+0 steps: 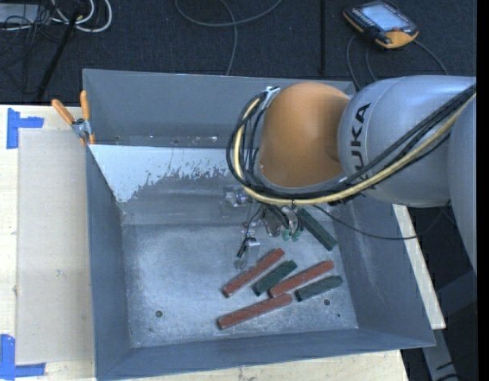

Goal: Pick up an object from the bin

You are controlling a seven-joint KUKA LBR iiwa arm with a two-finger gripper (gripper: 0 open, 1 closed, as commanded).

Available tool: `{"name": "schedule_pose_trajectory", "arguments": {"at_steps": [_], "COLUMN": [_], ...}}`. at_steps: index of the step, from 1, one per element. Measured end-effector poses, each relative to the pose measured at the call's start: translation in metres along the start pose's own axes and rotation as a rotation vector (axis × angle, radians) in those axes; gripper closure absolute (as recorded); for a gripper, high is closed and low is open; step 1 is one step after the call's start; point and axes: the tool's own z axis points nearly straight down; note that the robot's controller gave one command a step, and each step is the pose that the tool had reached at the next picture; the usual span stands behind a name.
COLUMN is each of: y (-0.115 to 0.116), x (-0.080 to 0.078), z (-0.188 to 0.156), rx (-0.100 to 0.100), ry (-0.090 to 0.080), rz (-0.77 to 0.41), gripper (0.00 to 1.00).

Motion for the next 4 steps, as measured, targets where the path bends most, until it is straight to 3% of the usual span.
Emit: {"name": "schedule_pose_trajectory", "arguments": {"at_steps": [1, 2, 3, 4], "y": [-0.043, -0.058, -0.053, -0.053], "x": [-0.007, 0.007, 0.103, 0.103], "z": [0.061, 0.094, 0.088, 0.088], "rx": [0.0, 0.002, 0.0, 0.0], "ry": [0.004, 0.015, 0.01, 0.01], "rz": [-0.17, -0.208, -0.022, -0.022], "gripper": [0.0, 0.0, 1.0, 1.0]}}
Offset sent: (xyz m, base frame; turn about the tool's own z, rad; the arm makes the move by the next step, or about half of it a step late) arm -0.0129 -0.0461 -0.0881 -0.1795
